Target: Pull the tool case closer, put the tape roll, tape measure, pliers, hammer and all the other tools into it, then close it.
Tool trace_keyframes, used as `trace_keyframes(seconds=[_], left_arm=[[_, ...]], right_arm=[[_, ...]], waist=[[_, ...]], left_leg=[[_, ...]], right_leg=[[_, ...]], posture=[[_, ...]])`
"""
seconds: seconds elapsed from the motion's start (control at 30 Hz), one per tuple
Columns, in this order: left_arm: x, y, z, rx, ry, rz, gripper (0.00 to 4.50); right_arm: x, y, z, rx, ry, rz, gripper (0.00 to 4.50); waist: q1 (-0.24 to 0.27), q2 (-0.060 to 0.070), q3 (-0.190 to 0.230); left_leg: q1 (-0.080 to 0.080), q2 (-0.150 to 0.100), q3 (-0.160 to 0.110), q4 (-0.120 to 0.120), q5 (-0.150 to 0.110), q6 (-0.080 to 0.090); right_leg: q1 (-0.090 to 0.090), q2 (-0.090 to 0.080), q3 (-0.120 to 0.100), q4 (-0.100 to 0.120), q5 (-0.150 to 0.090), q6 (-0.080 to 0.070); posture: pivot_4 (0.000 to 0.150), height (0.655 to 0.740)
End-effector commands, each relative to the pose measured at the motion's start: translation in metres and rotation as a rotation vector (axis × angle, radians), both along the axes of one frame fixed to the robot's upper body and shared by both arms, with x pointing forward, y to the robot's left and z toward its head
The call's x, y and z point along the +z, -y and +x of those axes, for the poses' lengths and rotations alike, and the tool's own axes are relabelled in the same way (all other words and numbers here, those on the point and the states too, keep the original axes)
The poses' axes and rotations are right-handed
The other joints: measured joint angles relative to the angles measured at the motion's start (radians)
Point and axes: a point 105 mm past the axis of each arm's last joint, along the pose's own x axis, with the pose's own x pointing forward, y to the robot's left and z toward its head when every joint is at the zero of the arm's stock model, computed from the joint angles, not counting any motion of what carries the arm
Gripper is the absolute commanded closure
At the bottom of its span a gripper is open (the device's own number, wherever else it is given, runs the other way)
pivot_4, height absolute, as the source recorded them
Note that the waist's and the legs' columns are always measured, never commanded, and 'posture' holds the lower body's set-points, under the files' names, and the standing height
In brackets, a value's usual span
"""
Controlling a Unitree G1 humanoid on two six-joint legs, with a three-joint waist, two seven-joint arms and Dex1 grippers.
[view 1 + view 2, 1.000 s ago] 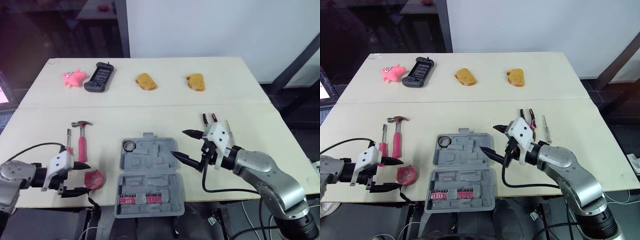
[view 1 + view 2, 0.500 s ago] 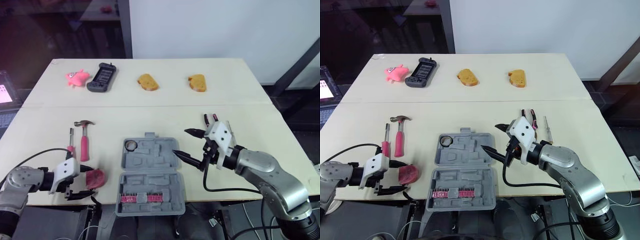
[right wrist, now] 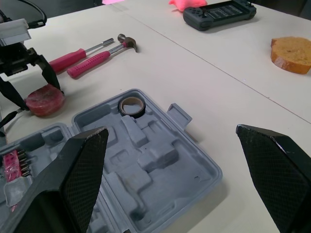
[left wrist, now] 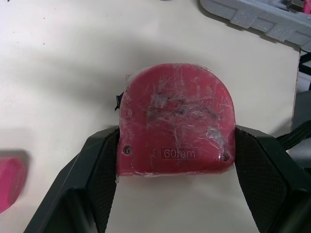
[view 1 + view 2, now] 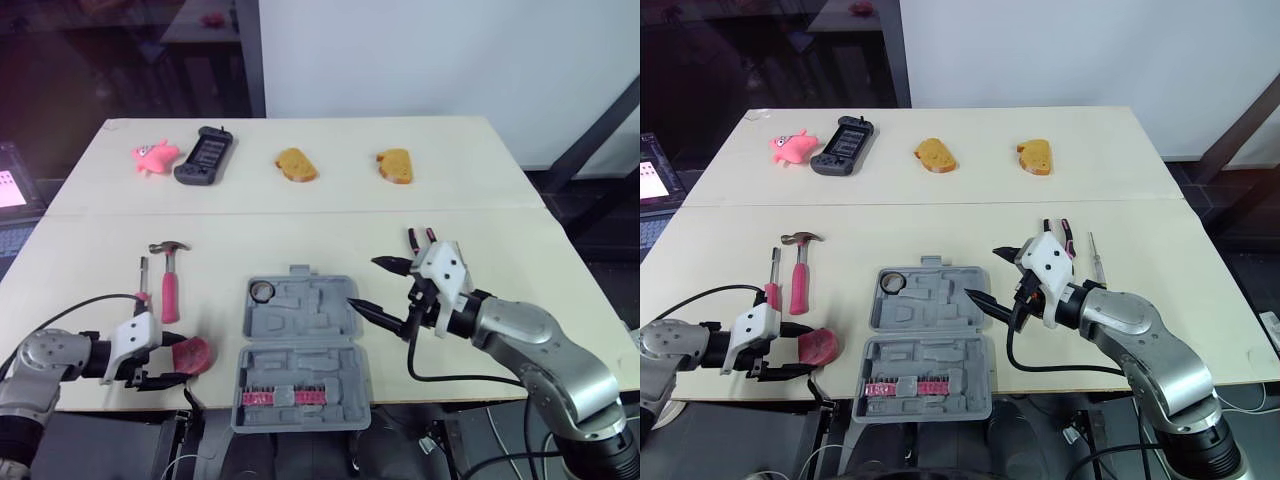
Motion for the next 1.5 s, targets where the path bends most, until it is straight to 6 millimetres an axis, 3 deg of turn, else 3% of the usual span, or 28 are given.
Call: trace_keyframes(seconds=[0.03,0.2,0.27,0.37,0.47,0.53,0.63,0.9,1.07,1.5], left_arm=[[0.013,0.005,0.007,-0.038,0.034,-0.006,1.54],[0.059,0.018,0.020,-0.119,0.123,-0.006,1.54],[0.082,0.031,0.024,-0.156,0.156,-0.024,1.54],[0.102,0.048,0.026,-0.202,0.179,-0.034,1.54],[0.116,0.066,0.029,-0.230,0.205,-0.064,1.54],[0.122,0.083,0.030,-0.269,0.234,-0.095,1.54],[0.126,0.108,0.034,-0.305,0.292,-0.144,1.54],[0.111,0.139,0.024,-0.340,0.315,-0.202,1.54],[0.104,0.142,0.023,-0.334,0.315,-0.193,1.54],[0.101,0.167,0.024,-0.357,0.321,-0.206,1.54]], right_arm=[[0.014,-0.003,-0.003,0.016,0.068,0.006,0.00],[0.017,-0.003,-0.003,0.027,0.069,0.009,0.00],[0.018,-0.003,-0.003,0.036,0.063,0.004,0.00],[0.021,-0.004,0.000,0.042,0.021,0.001,0.00],[0.016,-0.004,0.004,0.037,-0.116,-0.048,0.00],[0.010,-0.006,0.004,0.053,-0.331,-0.027,0.00],[0.012,-0.020,-0.008,0.189,-0.616,0.017,0.00],[0.023,-0.045,0.002,0.280,-0.871,0.194,0.00],[0.021,-0.053,-0.001,0.207,-0.954,0.239,0.00],[0.012,-0.063,0.004,0.137,-0.966,0.243,0.00]], waist=[[0.000,0.000,0.000],[0.000,-0.001,0.000],[-0.001,-0.001,0.001],[-0.003,-0.001,0.001],[-0.008,0.000,0.001],[-0.007,0.000,0.001],[-0.005,0.000,0.001],[-0.009,0.000,0.001],[-0.008,0.000,0.001],[-0.008,0.000,0.001]], left_leg=[[0.000,0.000,0.000,0.000,0.000,0.000],[-0.001,0.000,-0.001,0.000,0.000,0.000],[-0.001,0.000,-0.001,0.000,0.000,0.000],[-0.001,0.000,-0.001,0.000,0.000,0.000],[0.000,0.000,-0.001,0.000,0.000,0.000],[0.000,0.000,-0.001,0.000,0.000,0.000],[-0.001,0.000,-0.001,0.000,0.000,0.000],[-0.002,0.000,-0.002,0.000,0.000,0.001],[-0.002,0.000,-0.002,0.000,-0.001,0.002],[-0.002,0.000,-0.002,0.000,-0.001,0.002]], right_leg=[[0.000,0.000,0.000,0.000,0.000,0.000],[0.000,0.000,0.000,0.000,0.000,0.000],[0.000,0.000,0.000,0.000,0.000,0.000],[0.000,0.000,0.000,0.000,0.000,0.000],[0.000,0.000,0.000,0.001,0.000,0.001],[-0.001,0.001,0.000,0.002,0.000,0.001],[-0.001,0.001,0.000,0.003,0.000,0.001],[-0.002,0.001,0.000,0.003,0.001,0.001],[-0.002,0.001,0.000,0.003,0.000,0.002],[-0.002,0.001,0.000,0.003,0.001,0.002]], posture=[[0.150,0.7400],[0.150,0.7400],[0.150,0.7400],[0.150,0.7400],[0.150,0.7400],[0.150,0.7400],[0.150,0.7400],[0.150,0.7400],[0.150,0.7400],[0.150,0.7400]])
